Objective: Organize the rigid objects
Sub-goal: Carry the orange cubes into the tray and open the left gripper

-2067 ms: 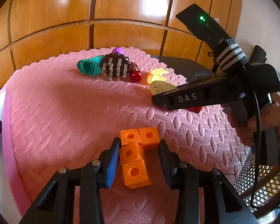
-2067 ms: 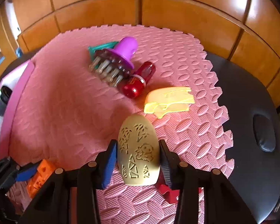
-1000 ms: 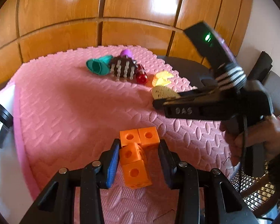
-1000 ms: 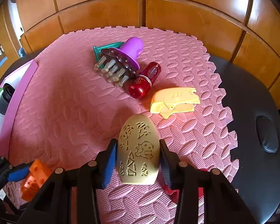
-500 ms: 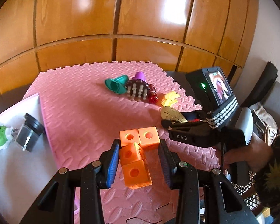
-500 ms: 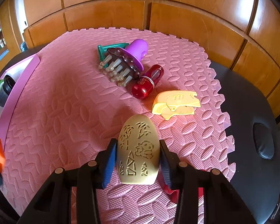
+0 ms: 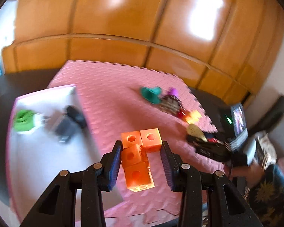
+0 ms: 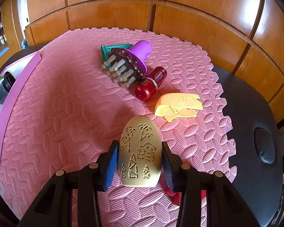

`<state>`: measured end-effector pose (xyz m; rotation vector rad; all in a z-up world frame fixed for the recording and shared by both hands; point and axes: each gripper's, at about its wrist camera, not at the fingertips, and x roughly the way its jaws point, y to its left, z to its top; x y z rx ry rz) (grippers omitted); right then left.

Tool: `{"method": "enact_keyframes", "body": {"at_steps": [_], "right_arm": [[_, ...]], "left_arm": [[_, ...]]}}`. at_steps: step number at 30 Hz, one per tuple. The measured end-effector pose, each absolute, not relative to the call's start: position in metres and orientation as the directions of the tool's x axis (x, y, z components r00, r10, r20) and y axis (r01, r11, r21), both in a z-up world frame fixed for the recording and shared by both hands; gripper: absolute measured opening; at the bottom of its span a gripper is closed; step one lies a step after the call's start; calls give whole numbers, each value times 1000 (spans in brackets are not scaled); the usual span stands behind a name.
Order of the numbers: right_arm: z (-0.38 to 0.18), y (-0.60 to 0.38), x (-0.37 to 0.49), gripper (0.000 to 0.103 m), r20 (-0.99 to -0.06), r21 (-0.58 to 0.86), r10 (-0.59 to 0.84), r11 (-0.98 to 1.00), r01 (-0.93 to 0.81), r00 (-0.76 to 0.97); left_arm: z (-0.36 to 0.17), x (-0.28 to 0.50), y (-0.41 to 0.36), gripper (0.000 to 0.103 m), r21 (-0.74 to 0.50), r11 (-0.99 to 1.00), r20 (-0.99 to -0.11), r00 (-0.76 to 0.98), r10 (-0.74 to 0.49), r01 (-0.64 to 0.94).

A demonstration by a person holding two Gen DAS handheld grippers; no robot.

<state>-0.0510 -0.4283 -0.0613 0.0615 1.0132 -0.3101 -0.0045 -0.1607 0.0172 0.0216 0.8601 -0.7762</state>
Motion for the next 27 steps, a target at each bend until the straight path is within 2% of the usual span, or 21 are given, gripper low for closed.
{"method": "enact_keyframes", "body": {"at_steps": [6,12,19,27], "right_arm": [[-61,-425,-51,43,-838,-117,-244,954,276,488],[-60,-425,-51,43,-838,-117,-245,954,276,488],[-60,-425,-51,43,-837,-120,-246,954,276,488],[-60,-425,-50,43,-837,-122,-248,954,275,489]], "left_arm": [[-2,47,-97,41,-314,846,-738,450,-503,430],[-33,82,-72,41,-314,898,-798,426,-426,309],[-53,114,-71,41,-279,927,-826,431,-364,250],[-54,127,-83,42,-239,927,-821,450,-351,288]]}}
